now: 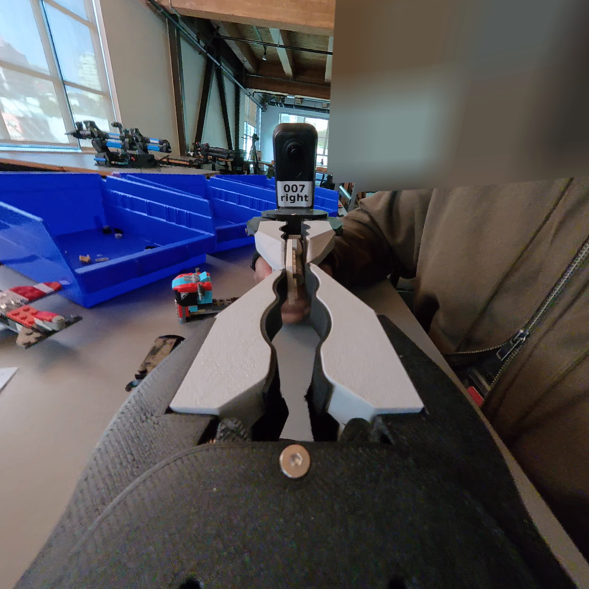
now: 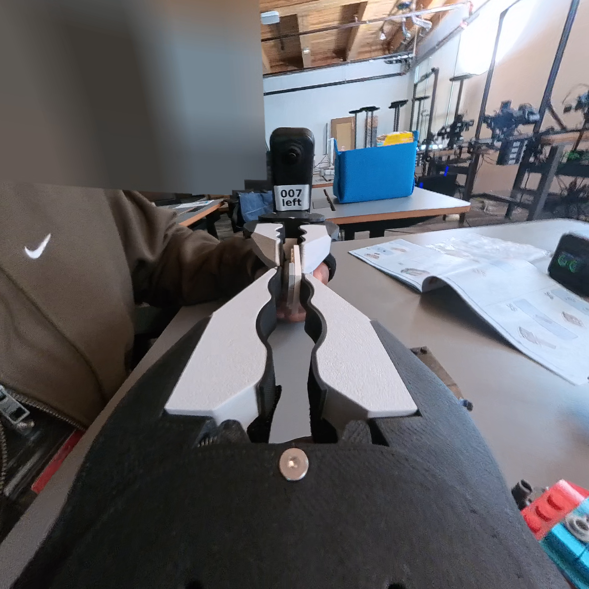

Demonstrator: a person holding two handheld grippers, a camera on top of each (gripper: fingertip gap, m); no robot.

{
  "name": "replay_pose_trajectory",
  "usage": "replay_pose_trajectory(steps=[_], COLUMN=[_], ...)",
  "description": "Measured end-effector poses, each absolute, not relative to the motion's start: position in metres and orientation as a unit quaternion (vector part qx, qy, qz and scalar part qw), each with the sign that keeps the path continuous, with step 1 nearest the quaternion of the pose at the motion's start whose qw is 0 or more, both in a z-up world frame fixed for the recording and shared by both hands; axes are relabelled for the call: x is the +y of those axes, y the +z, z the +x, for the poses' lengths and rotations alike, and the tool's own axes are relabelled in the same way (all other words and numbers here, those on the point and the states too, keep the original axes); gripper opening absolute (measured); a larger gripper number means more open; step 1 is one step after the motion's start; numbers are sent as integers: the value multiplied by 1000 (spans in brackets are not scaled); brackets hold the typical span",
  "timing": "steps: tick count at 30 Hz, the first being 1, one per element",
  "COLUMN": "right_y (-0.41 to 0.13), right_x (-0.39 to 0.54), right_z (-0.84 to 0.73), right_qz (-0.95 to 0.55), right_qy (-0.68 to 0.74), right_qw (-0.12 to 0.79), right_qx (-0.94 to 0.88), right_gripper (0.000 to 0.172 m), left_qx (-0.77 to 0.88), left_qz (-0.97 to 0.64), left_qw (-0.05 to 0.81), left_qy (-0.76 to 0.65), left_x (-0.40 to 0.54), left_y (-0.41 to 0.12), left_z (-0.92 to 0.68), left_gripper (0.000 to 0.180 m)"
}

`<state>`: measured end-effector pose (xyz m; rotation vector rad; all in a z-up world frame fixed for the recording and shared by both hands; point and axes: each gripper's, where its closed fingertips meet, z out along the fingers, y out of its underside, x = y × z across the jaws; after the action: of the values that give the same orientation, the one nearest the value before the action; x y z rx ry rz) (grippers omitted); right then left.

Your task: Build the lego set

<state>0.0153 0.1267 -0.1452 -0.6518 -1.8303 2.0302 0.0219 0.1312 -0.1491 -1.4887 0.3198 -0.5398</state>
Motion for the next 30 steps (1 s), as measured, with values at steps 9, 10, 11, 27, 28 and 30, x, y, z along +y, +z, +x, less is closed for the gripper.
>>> replay_pose_trajectory(steps=[9, 10, 11, 27, 28, 30], right_y=[-143, -144, -144, -144, -145, -148], right_x=[132, 132, 132, 148, 150, 154], right_z=[10, 10, 10, -6, -8, -14], right_qz=[-254, -257, -259, -317, -321, -333], right_qy=[724, 725, 726, 735, 728, 709], right_qw=[149, 146, 142, 133, 148, 182], right_qx=[-624, -622, -622, -584, -588, -594], right_gripper=[10, 10, 10, 34, 34, 34], left_qx=[107, 106, 104, -49, -64, -85], left_qz=[-674, -674, -674, -635, -630, -618], left_qw=[669, 668, 667, 655, 652, 651], left_qy=[-293, -296, -299, -406, -417, -433], left_x=[135, 135, 135, 140, 140, 139], left_y=[-153, -153, -153, -148, -148, -146], left_z=[20, 20, 20, -17, -21, -27], left_gripper=[20, 17, 12, 9, 9, 9])
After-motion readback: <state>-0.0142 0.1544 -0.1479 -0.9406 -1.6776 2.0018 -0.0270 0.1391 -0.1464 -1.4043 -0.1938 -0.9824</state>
